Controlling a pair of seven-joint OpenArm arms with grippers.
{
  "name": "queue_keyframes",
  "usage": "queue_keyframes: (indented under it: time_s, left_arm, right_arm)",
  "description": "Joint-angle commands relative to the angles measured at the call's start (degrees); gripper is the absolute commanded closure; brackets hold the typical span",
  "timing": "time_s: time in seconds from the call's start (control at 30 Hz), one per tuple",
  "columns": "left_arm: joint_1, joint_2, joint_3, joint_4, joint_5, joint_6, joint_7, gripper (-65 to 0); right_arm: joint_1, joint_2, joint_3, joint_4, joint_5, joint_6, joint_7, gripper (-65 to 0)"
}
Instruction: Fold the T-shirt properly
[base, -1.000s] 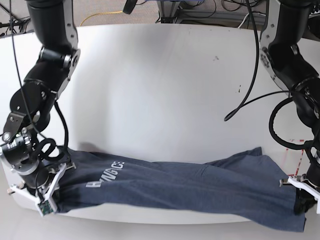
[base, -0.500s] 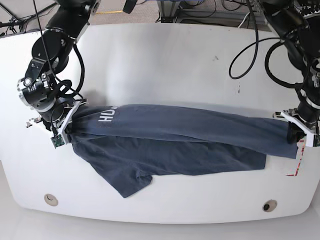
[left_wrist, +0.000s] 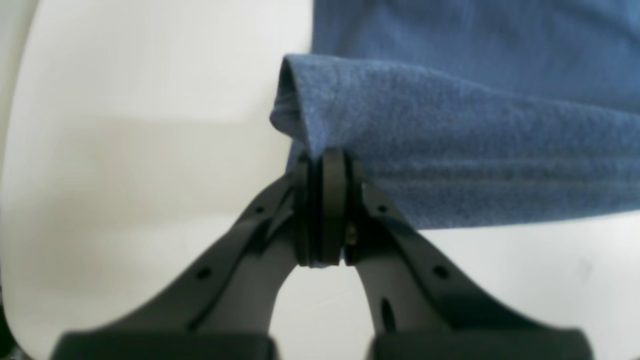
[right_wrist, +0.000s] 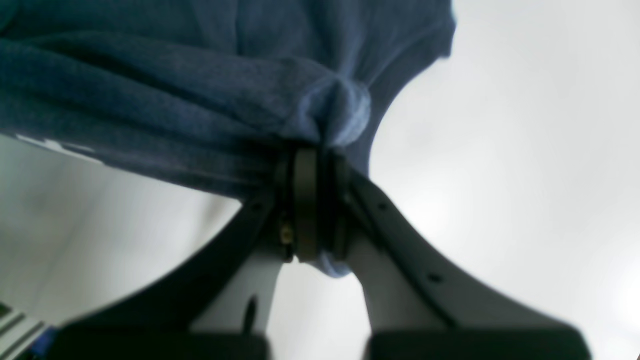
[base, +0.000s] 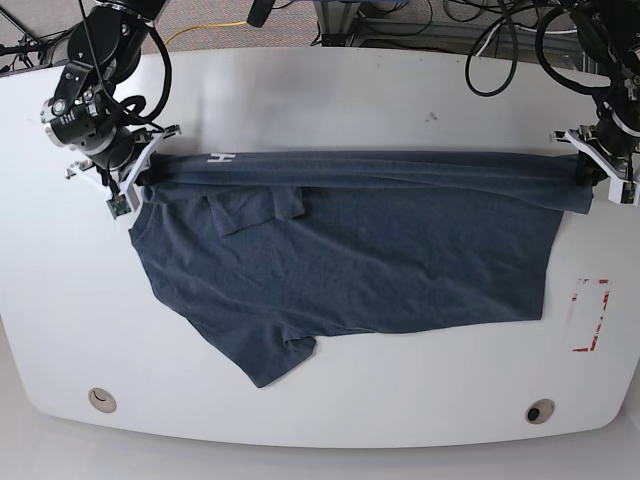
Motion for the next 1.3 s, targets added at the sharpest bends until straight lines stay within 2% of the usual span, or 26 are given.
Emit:
queue_keyframes:
  time_s: [0.0, 0.17, 0.73, 0.8, 0.87, 0.93, 1.0, 1.1, 1.27]
  left_arm:
    - [0.65, -1.21, -0.94, -0.17, 0.43, -0.42, -1.60, -0.3]
    - [0.74, -1.30, -1.11, -5.27, 0.43, -0.77, -1.60, -0.3]
    - [-0.93, -1.74, -0.59, -13.97, 0.43, -0.86, -1.60, -1.1]
    - [-1.02, -1.74, -0.41, -13.97, 0.43, -0.86, -1.60, -3.1]
    - [-1.46, -2.09, 0.47, -13.97, 0.43, -0.86, -1.42, -10.0]
    - [-1.55, -3.24, 1.35, -13.97, 0.43, -0.86, -1.34, -21.8]
    - [-1.55, -3.24, 1.44, -13.97, 0.43, -0.60, -1.34, -29.6]
    - [-1.64, -3.24, 1.44, -13.80, 0.43, -0.51, -1.34, -36.3]
    - [-1.72, -4.03, 1.79, -13.97, 0.16, -0.77, -1.34, -36.4]
  right_arm:
    - [-0.81, 0.94, 0.24, 0.95, -0.94, -0.21, 0.70, 0.0]
    - [-1.96, -0.99, 0.24, 0.78, -1.38, -0.21, 0.79, 0.0]
    - [-0.55, -0.99, -0.11, -5.29, -1.03, -0.30, 0.87, -1.4]
    - [0.33, -0.99, -0.11, -6.61, -1.29, -0.30, 0.87, -1.9]
    - [0.68, -0.90, -0.11, -8.01, -1.38, -0.65, 0.70, -7.3]
    - [1.47, -0.82, -0.11, -8.80, -1.38, -0.74, 0.70, -22.8]
    - [1.65, 0.06, -0.02, -8.80, -1.47, -0.74, 0.70, -39.6]
    - [1.65, 0.59, -0.02, -8.45, -1.47, -0.83, 0.70, -64.7]
    - [1.12, 0.77, 0.33, -5.38, -1.47, -0.83, 0.52, -65.0]
